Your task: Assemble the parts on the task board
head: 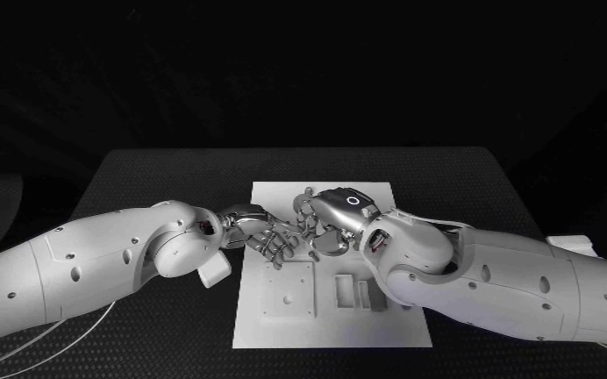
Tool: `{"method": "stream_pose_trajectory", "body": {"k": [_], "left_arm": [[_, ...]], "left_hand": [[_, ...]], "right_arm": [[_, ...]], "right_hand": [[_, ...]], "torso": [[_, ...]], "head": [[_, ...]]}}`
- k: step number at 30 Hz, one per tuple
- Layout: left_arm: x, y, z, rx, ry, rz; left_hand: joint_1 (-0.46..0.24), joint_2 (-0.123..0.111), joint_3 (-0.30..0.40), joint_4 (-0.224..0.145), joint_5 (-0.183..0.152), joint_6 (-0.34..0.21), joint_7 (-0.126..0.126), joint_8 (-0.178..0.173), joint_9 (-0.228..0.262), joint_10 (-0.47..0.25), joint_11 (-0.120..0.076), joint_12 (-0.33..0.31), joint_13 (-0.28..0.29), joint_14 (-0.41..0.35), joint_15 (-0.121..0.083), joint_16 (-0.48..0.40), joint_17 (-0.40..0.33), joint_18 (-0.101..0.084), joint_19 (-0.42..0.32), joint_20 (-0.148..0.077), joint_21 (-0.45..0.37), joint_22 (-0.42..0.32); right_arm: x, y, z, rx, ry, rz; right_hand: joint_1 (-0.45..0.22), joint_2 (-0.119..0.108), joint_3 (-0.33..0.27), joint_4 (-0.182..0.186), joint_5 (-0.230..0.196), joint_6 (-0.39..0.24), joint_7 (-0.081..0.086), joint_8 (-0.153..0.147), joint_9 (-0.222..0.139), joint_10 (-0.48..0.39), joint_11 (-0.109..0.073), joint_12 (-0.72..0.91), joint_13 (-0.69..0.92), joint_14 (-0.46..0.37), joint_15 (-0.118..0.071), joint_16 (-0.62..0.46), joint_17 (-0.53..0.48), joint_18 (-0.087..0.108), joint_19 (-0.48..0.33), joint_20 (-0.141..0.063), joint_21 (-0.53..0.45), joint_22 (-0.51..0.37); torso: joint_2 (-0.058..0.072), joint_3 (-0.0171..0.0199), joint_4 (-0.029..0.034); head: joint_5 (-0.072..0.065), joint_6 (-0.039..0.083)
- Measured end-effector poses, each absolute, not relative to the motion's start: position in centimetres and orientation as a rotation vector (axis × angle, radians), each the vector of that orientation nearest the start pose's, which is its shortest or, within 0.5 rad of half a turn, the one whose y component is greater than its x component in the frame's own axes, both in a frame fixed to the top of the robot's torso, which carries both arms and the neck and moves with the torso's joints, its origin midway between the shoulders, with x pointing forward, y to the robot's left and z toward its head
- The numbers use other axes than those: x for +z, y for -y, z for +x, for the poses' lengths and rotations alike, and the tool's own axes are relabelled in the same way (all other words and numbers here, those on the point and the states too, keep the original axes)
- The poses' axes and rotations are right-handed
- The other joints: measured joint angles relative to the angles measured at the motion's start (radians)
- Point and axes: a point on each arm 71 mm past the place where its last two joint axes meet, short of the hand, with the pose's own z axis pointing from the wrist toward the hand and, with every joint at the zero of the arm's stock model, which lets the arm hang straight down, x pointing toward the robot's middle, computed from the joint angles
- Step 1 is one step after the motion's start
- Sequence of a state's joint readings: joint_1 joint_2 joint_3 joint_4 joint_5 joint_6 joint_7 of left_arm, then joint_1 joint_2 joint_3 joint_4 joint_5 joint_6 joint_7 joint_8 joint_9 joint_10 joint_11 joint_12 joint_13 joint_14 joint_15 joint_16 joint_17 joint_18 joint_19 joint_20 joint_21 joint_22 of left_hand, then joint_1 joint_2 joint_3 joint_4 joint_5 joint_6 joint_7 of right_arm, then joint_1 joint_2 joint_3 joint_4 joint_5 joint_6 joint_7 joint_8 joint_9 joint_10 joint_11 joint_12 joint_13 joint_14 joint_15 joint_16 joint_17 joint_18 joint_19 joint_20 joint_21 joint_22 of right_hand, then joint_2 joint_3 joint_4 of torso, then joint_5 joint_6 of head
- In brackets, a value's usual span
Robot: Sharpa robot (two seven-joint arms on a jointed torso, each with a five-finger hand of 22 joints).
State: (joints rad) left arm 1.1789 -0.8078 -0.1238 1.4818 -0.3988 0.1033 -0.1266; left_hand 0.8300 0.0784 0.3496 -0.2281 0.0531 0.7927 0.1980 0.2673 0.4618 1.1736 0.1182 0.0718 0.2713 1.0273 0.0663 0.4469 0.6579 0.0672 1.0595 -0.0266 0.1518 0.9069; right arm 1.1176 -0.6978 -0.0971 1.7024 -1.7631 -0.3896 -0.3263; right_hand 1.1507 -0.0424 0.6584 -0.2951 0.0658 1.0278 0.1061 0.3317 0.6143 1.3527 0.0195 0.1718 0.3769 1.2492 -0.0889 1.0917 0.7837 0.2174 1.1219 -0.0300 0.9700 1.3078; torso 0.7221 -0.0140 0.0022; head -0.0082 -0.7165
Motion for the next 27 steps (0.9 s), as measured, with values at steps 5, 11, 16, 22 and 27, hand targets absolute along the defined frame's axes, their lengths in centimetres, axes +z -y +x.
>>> {"method": "stream_pose_trajectory", "body": {"k": [5,11,16,22,27], "left_arm": [[-25.4,-18.9,45.6,-1.234,-2.330,-0.762],[-25.4,-19.4,45.8,-1.223,-2.325,-0.776],[-25.5,-20.0,46.0,-1.208,-2.317,-0.790],[-25.6,-20.3,46.1,-1.199,-2.309,-0.799],[-25.5,-20.3,46.1,-1.200,-2.308,-0.799]], "left_hand": [[0.006,0.006,-0.006,-0.019,0.000,0.000,0.000,0.011,0.003,0.000,0.000,0.000,0.003,0.000,0.000,-0.005,0.007,0.000,0.000,0.000,0.000,0.000],[0.006,0.007,-0.007,-0.032,0.000,0.009,-0.002,0.016,0.004,0.000,0.000,0.000,0.005,0.000,0.000,-0.006,0.011,-0.001,0.000,0.000,0.000,0.000],[0.006,0.007,-0.009,-0.034,0.000,0.009,-0.002,0.016,0.004,0.000,0.000,0.000,0.006,0.000,0.000,-0.006,0.012,-0.001,0.000,0.000,0.000,0.000],[0.010,0.010,-0.007,-0.037,0.000,0.013,-0.005,0.020,0.005,0.000,0.000,0.000,0.007,0.000,0.000,-0.006,0.015,-0.005,0.000,0.000,0.000,0.000],[0.010,0.010,-0.010,-0.040,0.000,0.013,-0.005,0.020,0.005,0.000,0.000,0.000,0.008,0.000,0.000,-0.006,0.015,-0.005,0.000,0.000,0.000,0.000]], "right_arm": [[-21.9,10.1,42.8,0.641,-1.604,-0.362],[-23.1,11.8,44.8,0.557,-1.647,-0.335],[-23.8,11.5,45.4,0.540,-1.687,-0.351],[-25.2,10.0,45.0,0.546,-1.740,-0.405],[-26.3,9.4,44.9,0.525,-1.778,-0.440]], "right_hand": [[0.000,0.000,0.000,0.000,0.000,0.000,0.000,0.000,0.000,0.000,0.000,0.000,0.000,0.000,0.000,0.000,0.001,0.000,0.000,0.000,0.000,0.000],[-0.012,-0.039,0.000,0.000,0.000,-0.038,0.018,-0.033,-0.010,-0.024,0.013,-0.017,-0.004,-0.009,0.009,-0.008,-0.001,0.000,-0.009,0.001,-0.002,0.000],[-0.054,-0.109,-0.005,0.026,0.000,-0.095,0.044,-0.071,-0.030,-0.045,0.031,-0.034,-0.011,-0.025,0.025,-0.015,-0.001,0.000,-0.022,0.011,-0.014,0.000],[-0.121,-0.195,-0.005,0.114,0.000,-0.105,0.050,-0.079,-0.041,-0.051,0.032,-0.038,-0.011,-0.029,0.029,-0.017,0.003,0.000,-0.024,0.012,-0.020,0.000],[-0.149,-0.223,-0.008,0.158,0.000,-0.106,0.051,-0.079,-0.041,-0.056,0.034,-0.038,-0.009,-0.032,0.032,-0.017,0.005,0.000,-0.024,0.012,-0.024,0.000]], "torso": [[0.000,0.0000,-0.0005],[0.000,-0.0003,-0.0004],[0.000,-0.0001,-0.0002],[0.000,0.0006,-0.0004],[0.000,0.0006,0.0000]], "head": [[-0.001,-0.001],[-0.001,-0.003],[0.002,-0.004],[0.005,-0.006],[0.006,-0.006]]}}
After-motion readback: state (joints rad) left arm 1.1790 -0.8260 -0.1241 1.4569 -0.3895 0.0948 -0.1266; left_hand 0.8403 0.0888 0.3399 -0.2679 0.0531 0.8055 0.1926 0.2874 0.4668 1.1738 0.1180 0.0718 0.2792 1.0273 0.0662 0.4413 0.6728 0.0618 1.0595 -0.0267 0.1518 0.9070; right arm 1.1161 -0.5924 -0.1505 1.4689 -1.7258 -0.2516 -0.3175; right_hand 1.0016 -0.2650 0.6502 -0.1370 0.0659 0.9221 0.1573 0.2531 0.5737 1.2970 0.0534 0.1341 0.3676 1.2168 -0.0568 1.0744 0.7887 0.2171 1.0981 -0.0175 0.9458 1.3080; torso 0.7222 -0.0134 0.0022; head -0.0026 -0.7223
